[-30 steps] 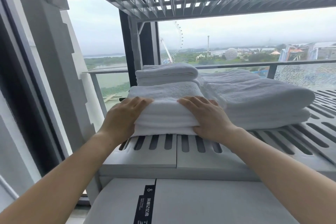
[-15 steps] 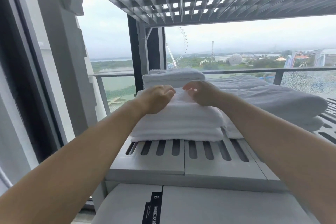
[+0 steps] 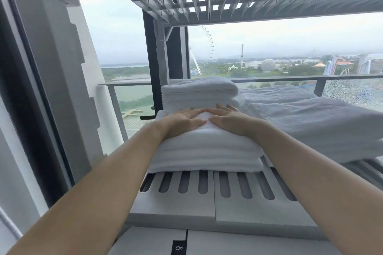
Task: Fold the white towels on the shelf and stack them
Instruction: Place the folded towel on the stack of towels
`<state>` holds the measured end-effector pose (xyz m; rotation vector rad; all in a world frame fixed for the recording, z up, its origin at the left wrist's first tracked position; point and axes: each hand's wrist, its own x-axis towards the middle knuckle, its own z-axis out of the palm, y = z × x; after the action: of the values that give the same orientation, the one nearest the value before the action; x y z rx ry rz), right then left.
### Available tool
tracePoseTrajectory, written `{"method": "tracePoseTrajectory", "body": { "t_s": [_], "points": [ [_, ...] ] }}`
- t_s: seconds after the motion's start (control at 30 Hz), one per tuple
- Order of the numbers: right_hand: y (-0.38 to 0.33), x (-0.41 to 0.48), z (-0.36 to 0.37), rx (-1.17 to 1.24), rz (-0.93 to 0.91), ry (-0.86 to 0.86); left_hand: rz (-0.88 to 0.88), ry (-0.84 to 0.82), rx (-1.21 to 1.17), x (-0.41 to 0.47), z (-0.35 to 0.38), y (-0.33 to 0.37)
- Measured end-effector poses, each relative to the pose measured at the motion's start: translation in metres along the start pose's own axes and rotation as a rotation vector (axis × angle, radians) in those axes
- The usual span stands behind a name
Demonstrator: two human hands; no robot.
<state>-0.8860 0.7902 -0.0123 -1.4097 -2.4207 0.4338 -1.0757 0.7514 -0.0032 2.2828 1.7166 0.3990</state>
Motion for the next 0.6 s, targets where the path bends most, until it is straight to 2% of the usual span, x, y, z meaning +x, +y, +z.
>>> {"method": "tracePoseTrajectory", "body": {
  "t_s": [0.1, 0.17, 0.23, 0.3, 0.33, 0.4, 0.47, 0.6],
  "points": [
    [0.0, -0.001, 0.001, 0.03, -0.003, 0.052, 0.071, 0.081, -0.196, -0.013, 0.002, -0.001],
    [-0.001, -0.008, 0.003, 0.126, -0.021, 0.179, 0.158, 0.301, -0.306, -0.025, 0.005, 0.001],
    [-0.002, -0.019, 0.003, 0.223, -0.065, 0.392, 0.251, 0.503, -0.256, -0.037, 0.008, 0.004],
    [-0.002, -0.03, 0.0, 0.202, -0.135, 0.56, 0.384, 0.517, -0.11, -0.053, 0.01, 0.007],
    [0.0, -0.034, -0.002, 0.181, -0.174, 0.584, 0.43, 0.482, 0.01, -0.061, 0.01, 0.006],
    [0.005, -0.044, -0.007, 0.16, -0.242, 0.518, 0.432, 0.416, 0.249, -0.075, 0.012, 0.0],
    [0.01, -0.057, -0.009, 0.125, -0.311, 0.39, 0.417, 0.429, 0.417, -0.083, 0.018, -0.008],
    [0.009, -0.087, -0.01, -0.049, -0.451, 0.251, 0.46, 0.527, 0.534, -0.091, 0.027, -0.008]
  ]
}}
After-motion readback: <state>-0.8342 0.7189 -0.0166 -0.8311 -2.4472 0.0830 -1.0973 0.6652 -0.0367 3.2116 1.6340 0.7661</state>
